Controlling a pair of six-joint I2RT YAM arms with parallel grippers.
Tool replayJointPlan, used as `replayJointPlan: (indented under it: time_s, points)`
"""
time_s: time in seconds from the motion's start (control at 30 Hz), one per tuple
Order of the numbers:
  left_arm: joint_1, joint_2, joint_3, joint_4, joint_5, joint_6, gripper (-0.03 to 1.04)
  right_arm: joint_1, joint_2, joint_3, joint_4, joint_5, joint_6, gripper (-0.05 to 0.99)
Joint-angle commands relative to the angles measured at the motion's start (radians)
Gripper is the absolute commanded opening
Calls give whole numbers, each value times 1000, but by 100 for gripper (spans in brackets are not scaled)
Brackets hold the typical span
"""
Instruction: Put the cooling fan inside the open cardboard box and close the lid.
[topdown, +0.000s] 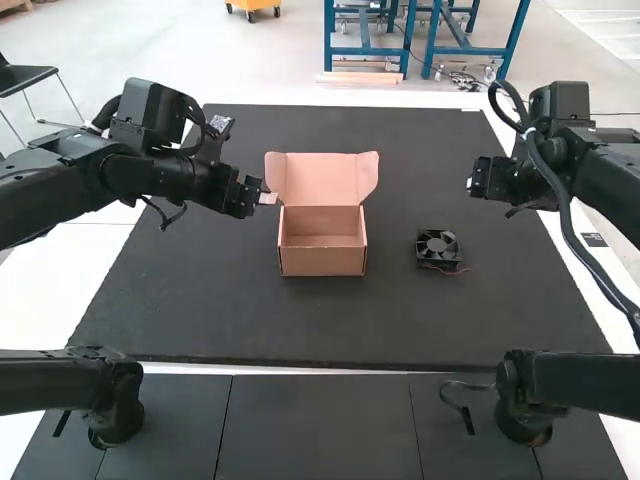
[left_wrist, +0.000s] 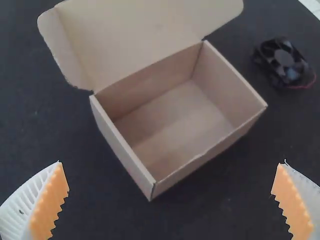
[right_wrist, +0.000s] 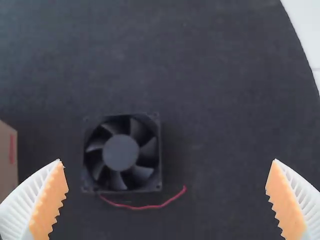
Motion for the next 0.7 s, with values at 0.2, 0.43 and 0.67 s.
replayJointPlan:
  time_s: [0.2,0.43,0.67]
  points:
    - [22,-8,37,-26,-66,119,96,-99,154,8,3,-19,-114,90]
    - [62,3,45,-20,-67,188,96,-100,316,86,-54,-62,-124,90]
    - [76,6,51,-32,-59,218,96,-99,493,188,-123,-102,-125,90]
